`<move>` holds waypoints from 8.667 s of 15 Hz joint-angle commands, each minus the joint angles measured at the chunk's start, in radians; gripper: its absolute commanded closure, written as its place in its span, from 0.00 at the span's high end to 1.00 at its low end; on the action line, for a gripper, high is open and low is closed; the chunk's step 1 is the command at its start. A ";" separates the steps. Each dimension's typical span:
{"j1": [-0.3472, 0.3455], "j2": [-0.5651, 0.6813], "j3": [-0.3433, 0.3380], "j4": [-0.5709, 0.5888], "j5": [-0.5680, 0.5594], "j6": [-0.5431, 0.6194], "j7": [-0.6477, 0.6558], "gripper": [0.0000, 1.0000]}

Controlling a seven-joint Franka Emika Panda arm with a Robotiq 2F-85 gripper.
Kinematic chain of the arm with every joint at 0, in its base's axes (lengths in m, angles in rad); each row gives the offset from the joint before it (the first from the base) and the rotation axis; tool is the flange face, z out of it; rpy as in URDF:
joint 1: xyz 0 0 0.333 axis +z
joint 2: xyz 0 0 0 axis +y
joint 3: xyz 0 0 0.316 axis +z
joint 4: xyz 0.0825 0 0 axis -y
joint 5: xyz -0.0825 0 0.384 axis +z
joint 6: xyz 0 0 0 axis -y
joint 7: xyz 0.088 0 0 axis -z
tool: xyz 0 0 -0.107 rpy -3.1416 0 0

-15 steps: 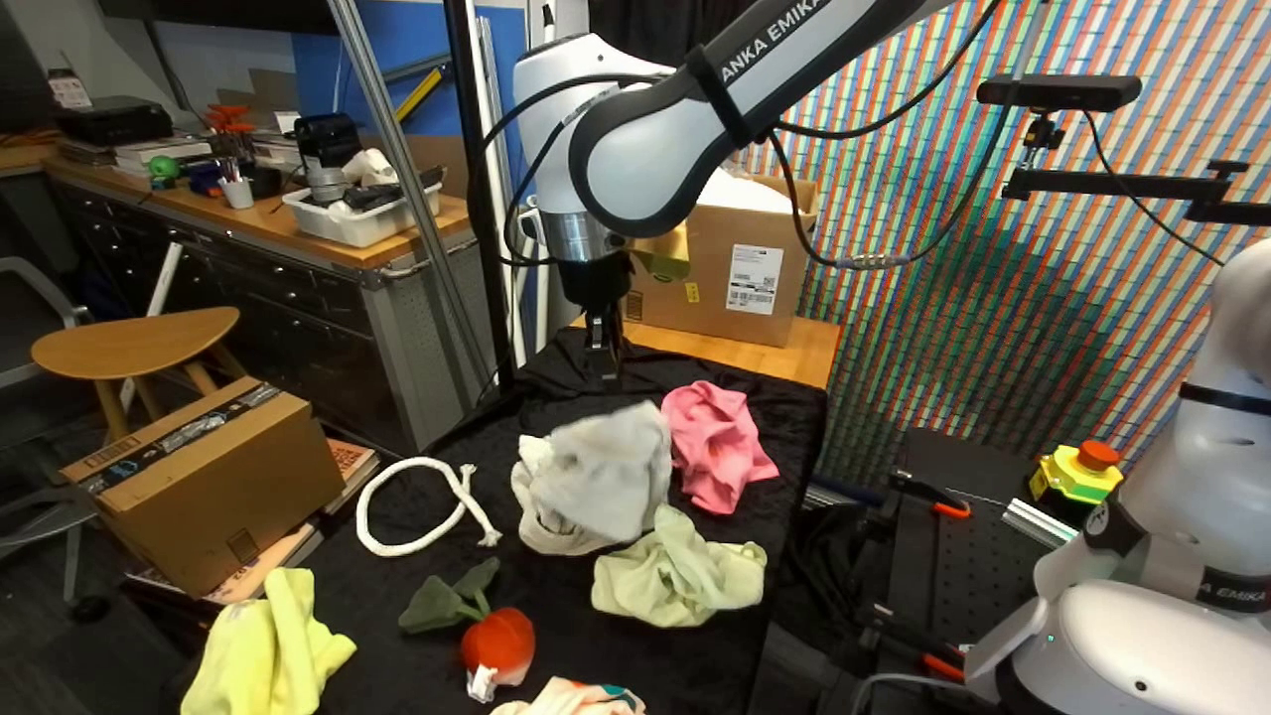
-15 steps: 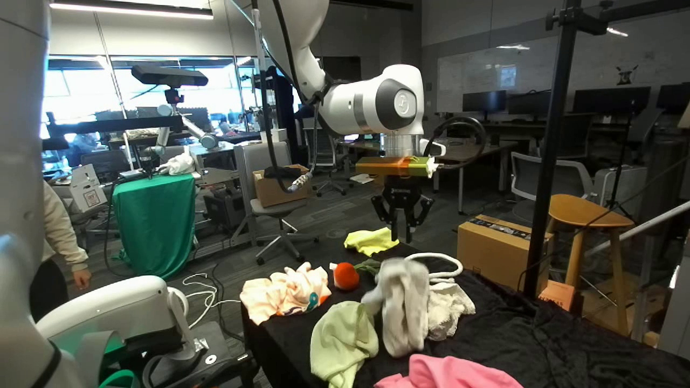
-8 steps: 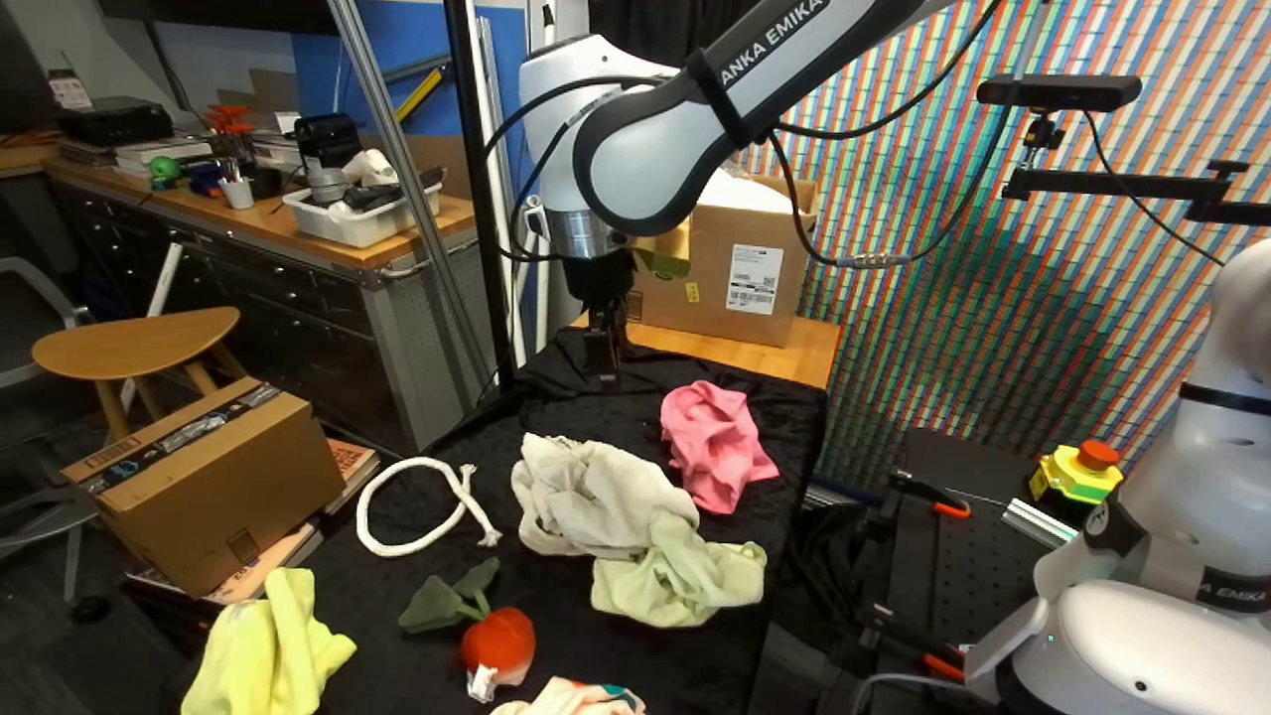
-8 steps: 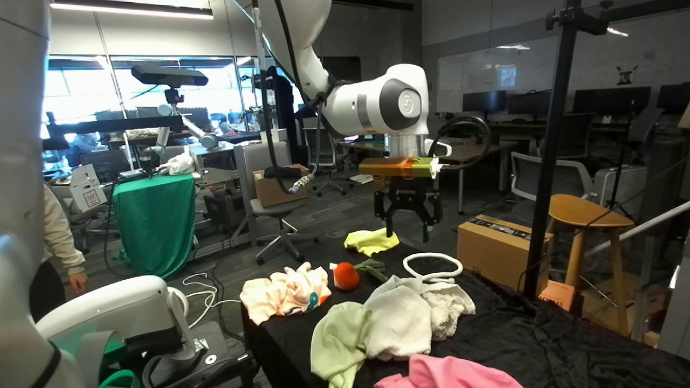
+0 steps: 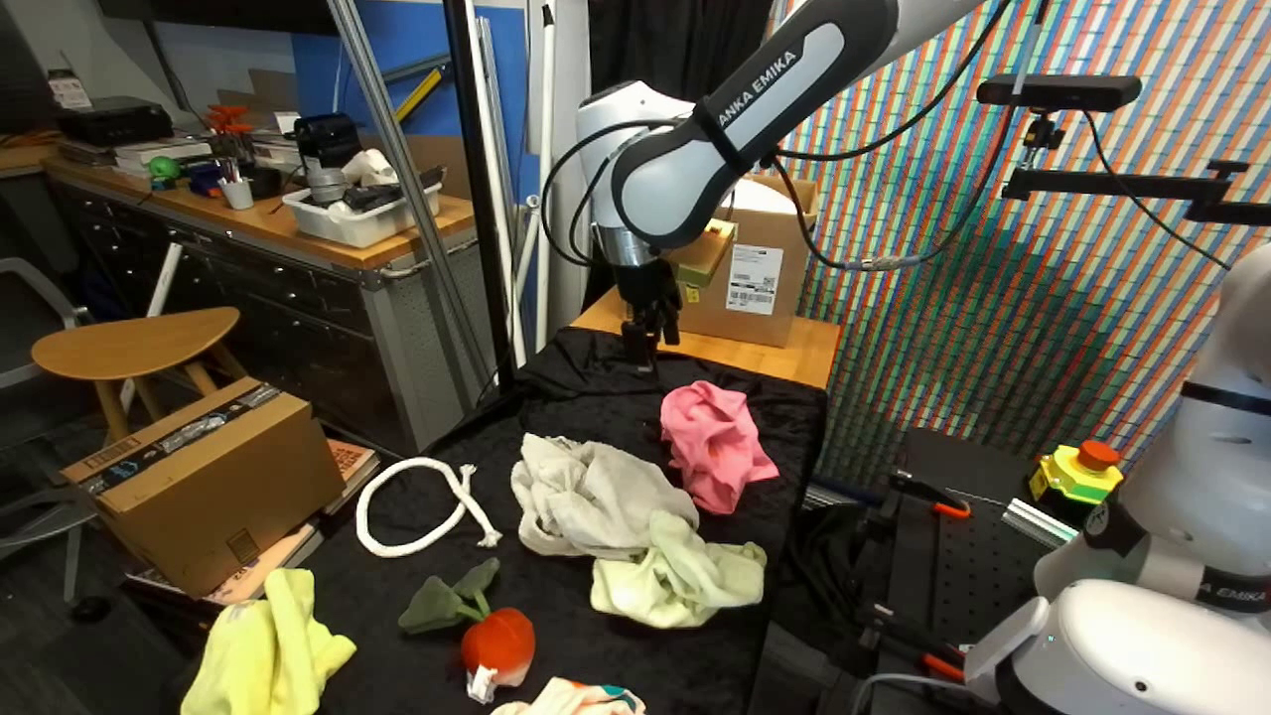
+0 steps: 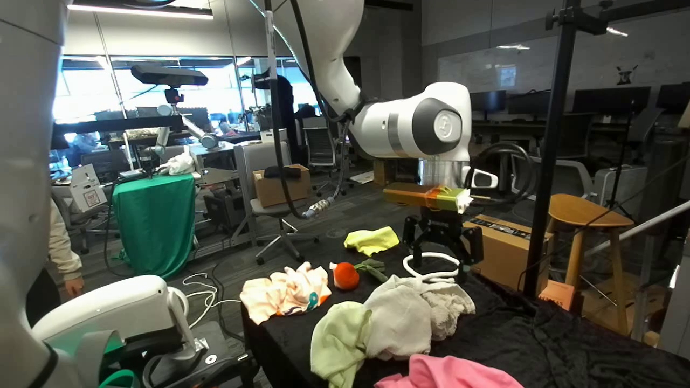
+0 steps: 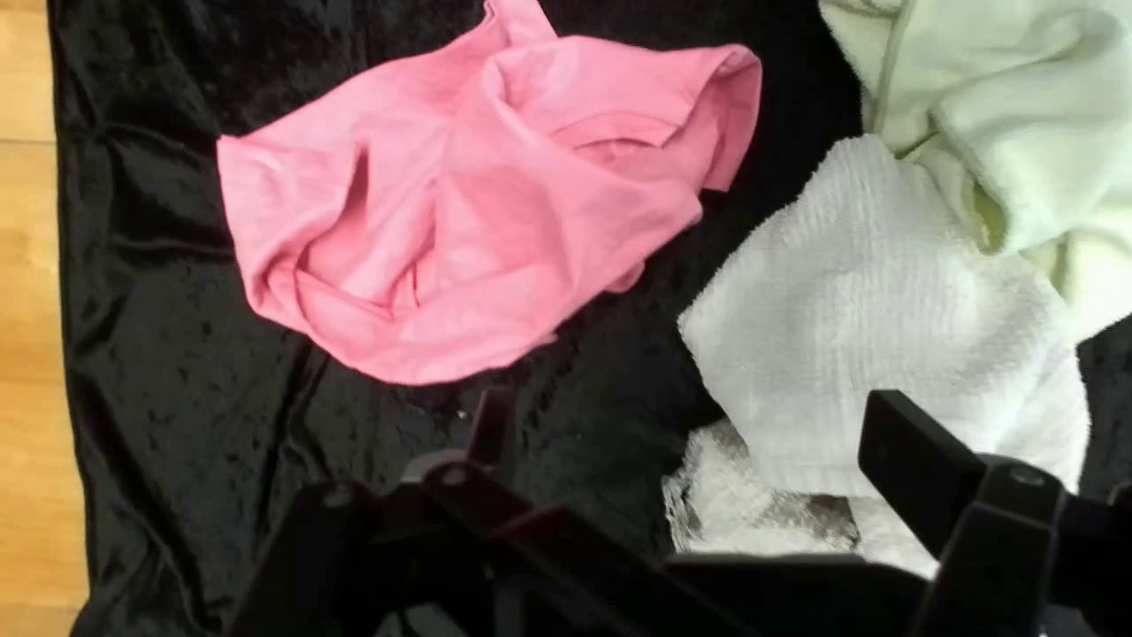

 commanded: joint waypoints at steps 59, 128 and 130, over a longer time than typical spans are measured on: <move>-0.103 -0.100 0.054 0.087 0.053 0.052 -0.435 0.09; -0.275 0.317 0.123 0.377 0.200 -0.092 -0.597 0.06; -0.271 0.251 0.122 0.343 0.205 -0.090 -0.659 0.06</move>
